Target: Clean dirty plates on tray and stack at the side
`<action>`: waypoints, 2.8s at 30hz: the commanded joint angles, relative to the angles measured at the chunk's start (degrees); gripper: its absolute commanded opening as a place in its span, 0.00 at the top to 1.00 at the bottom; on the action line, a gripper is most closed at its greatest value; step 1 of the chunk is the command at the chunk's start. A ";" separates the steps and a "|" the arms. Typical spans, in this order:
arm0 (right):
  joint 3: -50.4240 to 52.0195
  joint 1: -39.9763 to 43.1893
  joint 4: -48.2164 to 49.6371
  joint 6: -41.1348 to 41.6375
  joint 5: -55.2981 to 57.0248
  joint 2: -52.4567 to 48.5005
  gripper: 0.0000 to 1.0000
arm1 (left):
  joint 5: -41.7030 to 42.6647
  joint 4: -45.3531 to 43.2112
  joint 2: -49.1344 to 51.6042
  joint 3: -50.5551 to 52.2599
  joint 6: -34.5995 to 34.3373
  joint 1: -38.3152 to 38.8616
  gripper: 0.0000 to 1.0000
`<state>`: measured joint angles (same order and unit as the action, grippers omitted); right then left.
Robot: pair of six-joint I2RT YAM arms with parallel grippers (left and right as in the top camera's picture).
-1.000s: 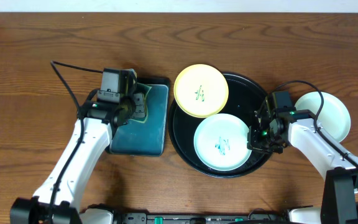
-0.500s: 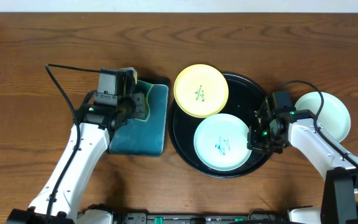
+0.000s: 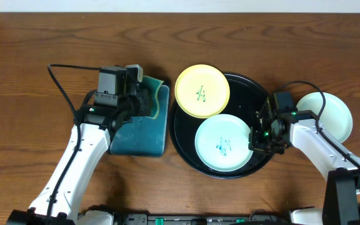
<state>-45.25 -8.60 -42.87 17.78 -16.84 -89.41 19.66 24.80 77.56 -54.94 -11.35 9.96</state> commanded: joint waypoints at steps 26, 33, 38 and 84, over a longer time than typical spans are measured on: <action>-0.74 -0.98 -0.22 0.63 0.09 -0.09 0.99 | 36.70 -2.86 -0.83 -0.15 -1.22 -18.03 0.92; -0.74 -0.98 -0.22 0.63 0.11 -0.09 0.99 | 36.70 -2.86 -0.83 -0.15 -1.22 -18.03 0.93; -0.74 -0.98 -0.22 0.63 0.11 -0.09 0.99 | 36.70 -2.86 -0.83 -0.15 -1.22 -18.03 0.92; -0.74 -0.98 -0.17 0.63 0.11 -0.09 0.99 | 36.70 -2.84 -0.83 -0.15 -1.22 -18.03 0.93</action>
<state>-45.25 -8.60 -42.96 17.78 -16.84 -89.41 54.15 22.41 77.56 -54.94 -12.21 -7.79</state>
